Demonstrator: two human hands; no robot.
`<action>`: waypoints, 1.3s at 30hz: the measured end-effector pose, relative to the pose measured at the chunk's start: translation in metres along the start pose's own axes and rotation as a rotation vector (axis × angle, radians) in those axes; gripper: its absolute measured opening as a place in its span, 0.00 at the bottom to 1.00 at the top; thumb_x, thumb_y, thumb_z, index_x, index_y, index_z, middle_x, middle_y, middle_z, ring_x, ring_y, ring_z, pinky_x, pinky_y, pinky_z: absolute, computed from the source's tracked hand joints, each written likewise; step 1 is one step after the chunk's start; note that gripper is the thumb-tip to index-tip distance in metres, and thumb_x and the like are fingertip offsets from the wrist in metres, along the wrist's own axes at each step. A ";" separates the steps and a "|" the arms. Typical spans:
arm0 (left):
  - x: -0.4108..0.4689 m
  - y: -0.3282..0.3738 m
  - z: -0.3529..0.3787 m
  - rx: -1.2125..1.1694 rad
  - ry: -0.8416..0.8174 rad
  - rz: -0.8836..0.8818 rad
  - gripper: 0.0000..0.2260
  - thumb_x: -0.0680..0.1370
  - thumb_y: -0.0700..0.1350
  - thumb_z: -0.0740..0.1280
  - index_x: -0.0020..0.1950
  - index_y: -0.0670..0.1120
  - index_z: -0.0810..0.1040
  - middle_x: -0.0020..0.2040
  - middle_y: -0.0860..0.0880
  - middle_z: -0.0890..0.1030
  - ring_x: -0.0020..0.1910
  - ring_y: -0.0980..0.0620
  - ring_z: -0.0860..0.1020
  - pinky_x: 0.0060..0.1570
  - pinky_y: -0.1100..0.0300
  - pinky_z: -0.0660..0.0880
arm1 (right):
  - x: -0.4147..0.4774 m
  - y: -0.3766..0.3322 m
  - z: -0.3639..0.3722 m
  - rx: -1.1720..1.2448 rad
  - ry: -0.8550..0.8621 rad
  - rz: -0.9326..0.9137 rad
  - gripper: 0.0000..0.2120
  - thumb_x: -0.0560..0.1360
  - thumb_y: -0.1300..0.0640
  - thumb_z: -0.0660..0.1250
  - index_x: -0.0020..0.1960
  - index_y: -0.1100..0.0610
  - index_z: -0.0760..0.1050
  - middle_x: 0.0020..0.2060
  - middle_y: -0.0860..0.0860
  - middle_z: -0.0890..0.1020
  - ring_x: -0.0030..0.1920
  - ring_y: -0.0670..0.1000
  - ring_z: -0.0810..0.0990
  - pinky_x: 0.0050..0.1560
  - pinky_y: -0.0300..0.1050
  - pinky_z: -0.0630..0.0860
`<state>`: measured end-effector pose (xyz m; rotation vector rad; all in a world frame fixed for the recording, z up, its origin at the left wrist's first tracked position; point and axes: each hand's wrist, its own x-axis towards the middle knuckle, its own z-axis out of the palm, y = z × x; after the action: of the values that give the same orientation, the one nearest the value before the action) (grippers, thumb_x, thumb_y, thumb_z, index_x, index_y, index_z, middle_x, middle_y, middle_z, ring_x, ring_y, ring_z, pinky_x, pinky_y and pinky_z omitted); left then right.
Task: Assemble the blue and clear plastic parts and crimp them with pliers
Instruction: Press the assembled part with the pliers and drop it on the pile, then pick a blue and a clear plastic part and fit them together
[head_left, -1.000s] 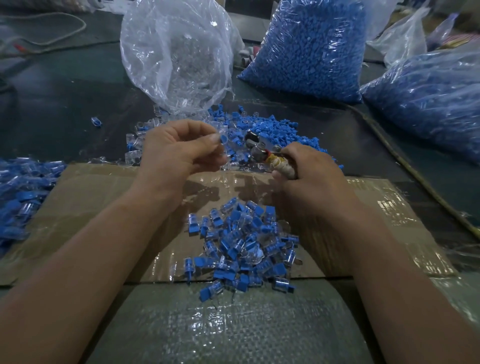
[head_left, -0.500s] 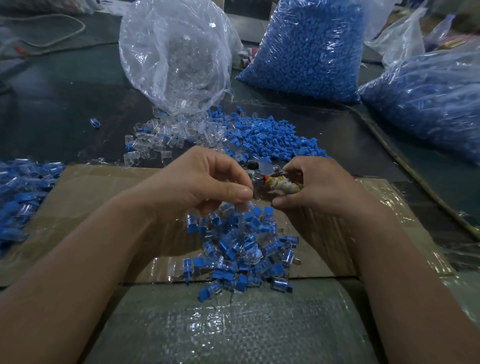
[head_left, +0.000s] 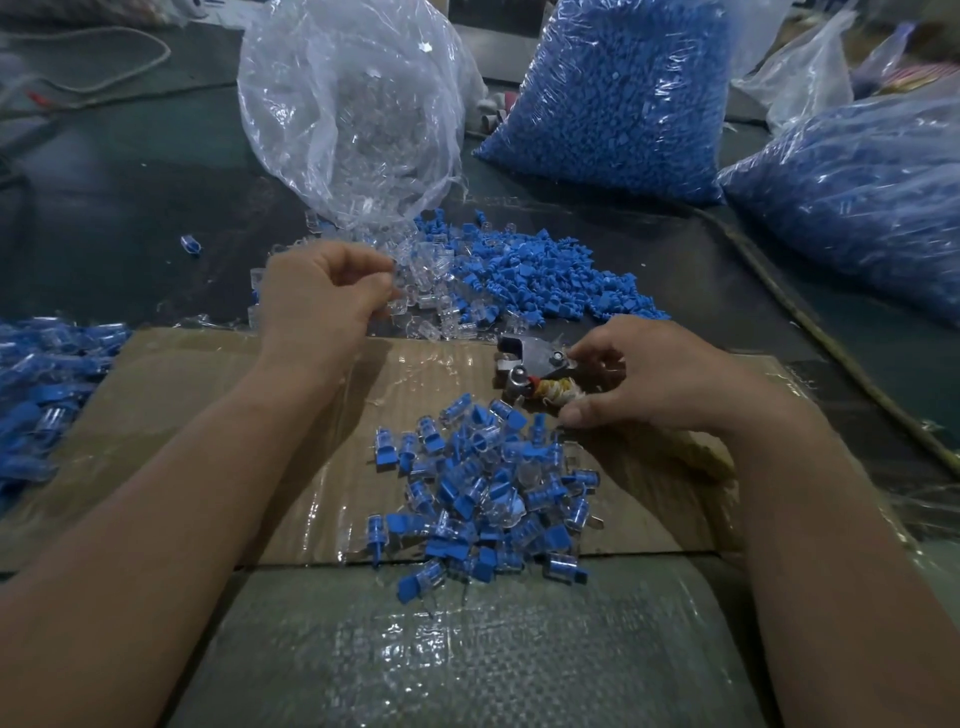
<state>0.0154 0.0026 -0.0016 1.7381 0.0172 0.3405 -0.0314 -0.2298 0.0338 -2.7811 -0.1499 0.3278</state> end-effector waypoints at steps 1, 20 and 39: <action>-0.001 -0.001 0.001 0.077 -0.005 0.033 0.10 0.72 0.36 0.69 0.40 0.51 0.80 0.38 0.50 0.82 0.36 0.57 0.80 0.40 0.64 0.76 | 0.001 0.000 0.000 -0.001 0.004 0.008 0.31 0.61 0.36 0.70 0.60 0.49 0.73 0.42 0.37 0.68 0.44 0.41 0.69 0.40 0.38 0.65; -0.005 -0.003 0.009 0.735 -0.298 0.183 0.02 0.74 0.47 0.69 0.42 0.51 0.78 0.42 0.53 0.76 0.44 0.52 0.74 0.48 0.53 0.73 | 0.018 -0.001 0.012 0.091 0.556 0.048 0.09 0.77 0.58 0.62 0.53 0.56 0.79 0.47 0.49 0.80 0.46 0.47 0.75 0.48 0.41 0.69; -0.014 0.008 0.012 0.382 -0.213 0.173 0.07 0.75 0.37 0.67 0.48 0.49 0.78 0.33 0.57 0.75 0.30 0.63 0.72 0.35 0.78 0.68 | 0.037 0.020 0.013 -0.001 0.388 0.228 0.20 0.75 0.66 0.62 0.64 0.52 0.73 0.64 0.53 0.74 0.63 0.53 0.71 0.63 0.47 0.66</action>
<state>0.0033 -0.0132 0.0008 2.1539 -0.2371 0.2888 0.0028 -0.2390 0.0079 -2.8027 0.2609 -0.1617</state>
